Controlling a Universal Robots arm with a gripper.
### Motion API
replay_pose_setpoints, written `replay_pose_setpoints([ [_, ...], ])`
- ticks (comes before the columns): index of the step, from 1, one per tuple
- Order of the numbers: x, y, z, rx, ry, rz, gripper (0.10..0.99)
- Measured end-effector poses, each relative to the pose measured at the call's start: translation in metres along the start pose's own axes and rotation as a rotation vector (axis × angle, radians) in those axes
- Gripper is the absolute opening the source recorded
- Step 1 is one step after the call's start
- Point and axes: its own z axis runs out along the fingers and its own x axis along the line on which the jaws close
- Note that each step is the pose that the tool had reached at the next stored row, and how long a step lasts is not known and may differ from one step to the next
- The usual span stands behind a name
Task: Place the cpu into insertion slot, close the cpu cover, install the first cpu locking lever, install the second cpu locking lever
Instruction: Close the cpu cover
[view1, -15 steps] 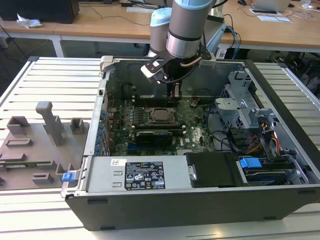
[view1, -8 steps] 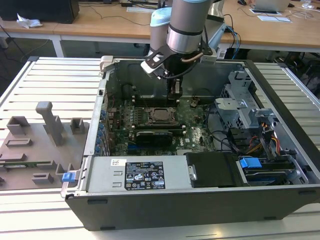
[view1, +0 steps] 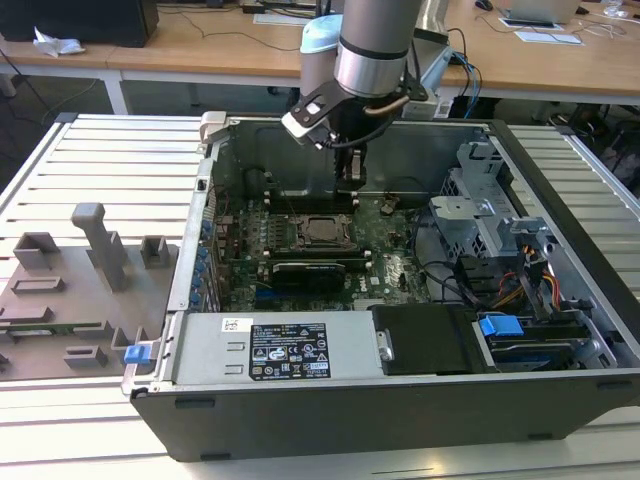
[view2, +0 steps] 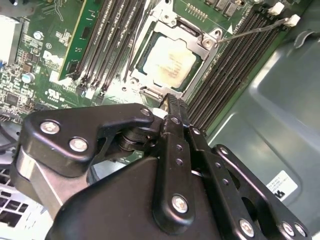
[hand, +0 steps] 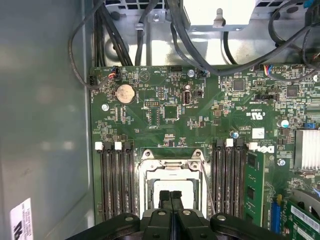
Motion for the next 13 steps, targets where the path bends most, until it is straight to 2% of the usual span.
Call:
replay_pose_setpoints([
  [7,0.0003,-0.0007,-0.0125,0.0,-0.0001,0.0,0.106],
  [13,0.0003,-0.0007,-0.0128,0.0,0.0,0.0,0.106],
])
